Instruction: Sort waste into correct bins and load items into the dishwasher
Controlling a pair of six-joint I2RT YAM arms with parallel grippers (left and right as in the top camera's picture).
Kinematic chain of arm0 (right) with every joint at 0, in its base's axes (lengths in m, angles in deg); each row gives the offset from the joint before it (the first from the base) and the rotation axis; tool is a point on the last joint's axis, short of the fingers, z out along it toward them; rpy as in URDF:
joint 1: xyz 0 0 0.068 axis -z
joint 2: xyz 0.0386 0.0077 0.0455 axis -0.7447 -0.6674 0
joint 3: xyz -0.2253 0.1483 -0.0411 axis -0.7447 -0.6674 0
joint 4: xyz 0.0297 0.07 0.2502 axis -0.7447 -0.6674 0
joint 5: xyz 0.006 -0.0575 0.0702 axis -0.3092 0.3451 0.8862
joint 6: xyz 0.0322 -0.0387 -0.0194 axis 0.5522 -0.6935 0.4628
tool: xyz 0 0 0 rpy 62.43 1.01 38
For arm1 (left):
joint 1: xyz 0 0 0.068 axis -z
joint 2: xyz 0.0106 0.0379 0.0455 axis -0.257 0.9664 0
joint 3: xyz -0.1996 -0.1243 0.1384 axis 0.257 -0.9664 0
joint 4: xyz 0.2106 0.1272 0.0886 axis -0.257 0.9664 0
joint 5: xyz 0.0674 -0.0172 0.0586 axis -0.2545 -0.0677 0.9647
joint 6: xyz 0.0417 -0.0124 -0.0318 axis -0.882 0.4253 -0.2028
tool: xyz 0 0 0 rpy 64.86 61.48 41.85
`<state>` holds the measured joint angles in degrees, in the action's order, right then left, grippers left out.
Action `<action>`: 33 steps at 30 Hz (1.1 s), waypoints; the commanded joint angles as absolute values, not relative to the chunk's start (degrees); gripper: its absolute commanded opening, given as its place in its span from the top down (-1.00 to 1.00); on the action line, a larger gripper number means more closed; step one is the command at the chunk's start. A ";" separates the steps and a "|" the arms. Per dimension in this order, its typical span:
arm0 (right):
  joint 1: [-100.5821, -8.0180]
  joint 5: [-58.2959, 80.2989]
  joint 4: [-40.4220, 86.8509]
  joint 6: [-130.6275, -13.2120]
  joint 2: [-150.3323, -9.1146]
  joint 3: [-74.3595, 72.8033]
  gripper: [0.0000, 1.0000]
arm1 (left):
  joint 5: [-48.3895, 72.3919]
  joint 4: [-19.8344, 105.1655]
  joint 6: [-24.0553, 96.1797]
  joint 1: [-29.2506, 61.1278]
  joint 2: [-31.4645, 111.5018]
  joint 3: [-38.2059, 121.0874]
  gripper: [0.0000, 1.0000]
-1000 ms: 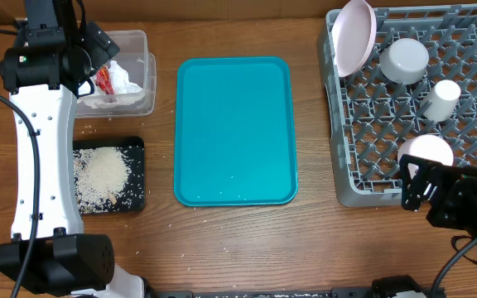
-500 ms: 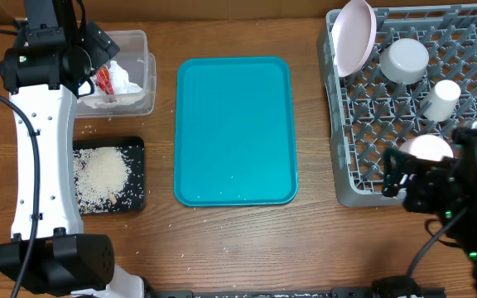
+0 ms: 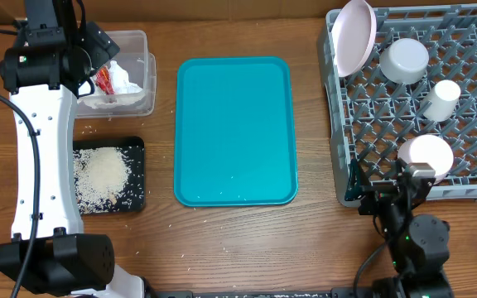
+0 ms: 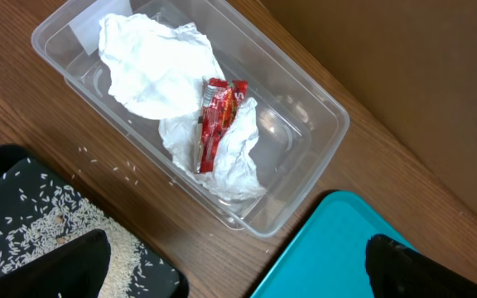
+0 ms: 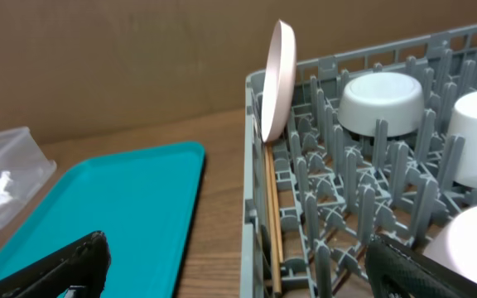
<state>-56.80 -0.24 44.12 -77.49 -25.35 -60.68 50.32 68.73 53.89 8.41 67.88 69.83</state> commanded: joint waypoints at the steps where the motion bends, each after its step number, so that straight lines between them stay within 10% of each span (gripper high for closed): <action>1: -56.37 0.11 53.15 -78.87 -22.78 -67.71 -1.00 | 50.27 68.66 54.04 8.43 68.14 70.05 -0.99; 33: -46.51 2.66 51.18 -86.26 -9.11 -74.18 -1.00 | 50.27 68.66 54.04 8.43 68.14 70.05 -1.00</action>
